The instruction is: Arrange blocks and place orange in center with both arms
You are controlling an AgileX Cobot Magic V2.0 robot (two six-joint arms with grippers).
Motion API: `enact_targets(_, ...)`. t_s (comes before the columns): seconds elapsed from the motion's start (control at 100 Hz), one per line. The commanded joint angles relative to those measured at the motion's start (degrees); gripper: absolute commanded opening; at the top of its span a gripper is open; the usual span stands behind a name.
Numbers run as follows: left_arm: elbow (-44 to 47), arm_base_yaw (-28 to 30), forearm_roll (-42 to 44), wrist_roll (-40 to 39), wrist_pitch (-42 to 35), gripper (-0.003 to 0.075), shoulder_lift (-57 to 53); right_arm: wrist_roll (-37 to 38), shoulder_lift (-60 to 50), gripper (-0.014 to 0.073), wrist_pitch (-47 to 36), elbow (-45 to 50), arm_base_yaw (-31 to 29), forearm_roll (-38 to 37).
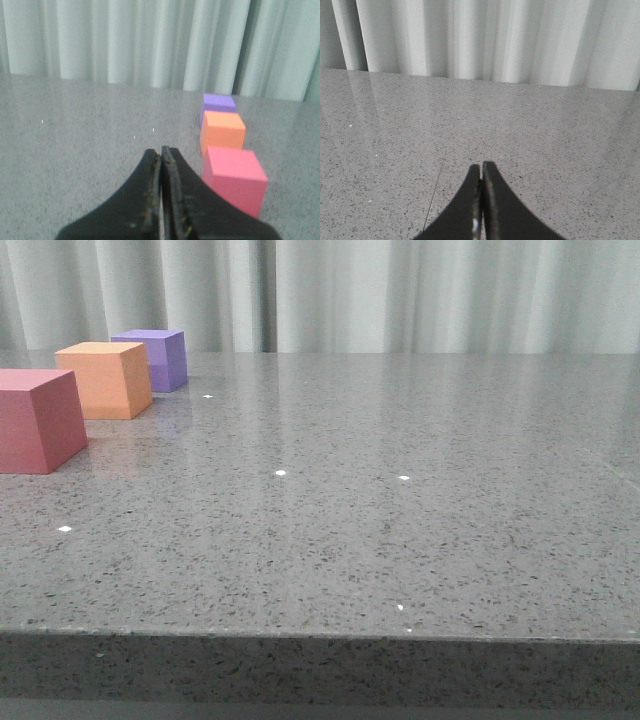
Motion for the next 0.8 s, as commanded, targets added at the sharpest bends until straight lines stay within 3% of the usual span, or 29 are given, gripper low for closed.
enact_targets(0.0, 3.17, -0.56, 0.47, -0.1, -8.99, -0.002, -0.77, -0.47, -0.09, -0.0068, -4.38, -1.57, -0.44, -1.09)
enact_targets(0.32, 14.62, -5.01, 1.23, -0.1, -10.61, -0.002, -9.36, -0.47, -0.09, -0.0068, -4.38, -1.57, -0.44, -1.09)
enact_targets(0.79, 14.76, -5.01, 2.43, -0.1, -8.95, -0.002, -13.5, -0.47, -0.09, -0.0069, -4.38, -1.49, -0.44, -1.09)
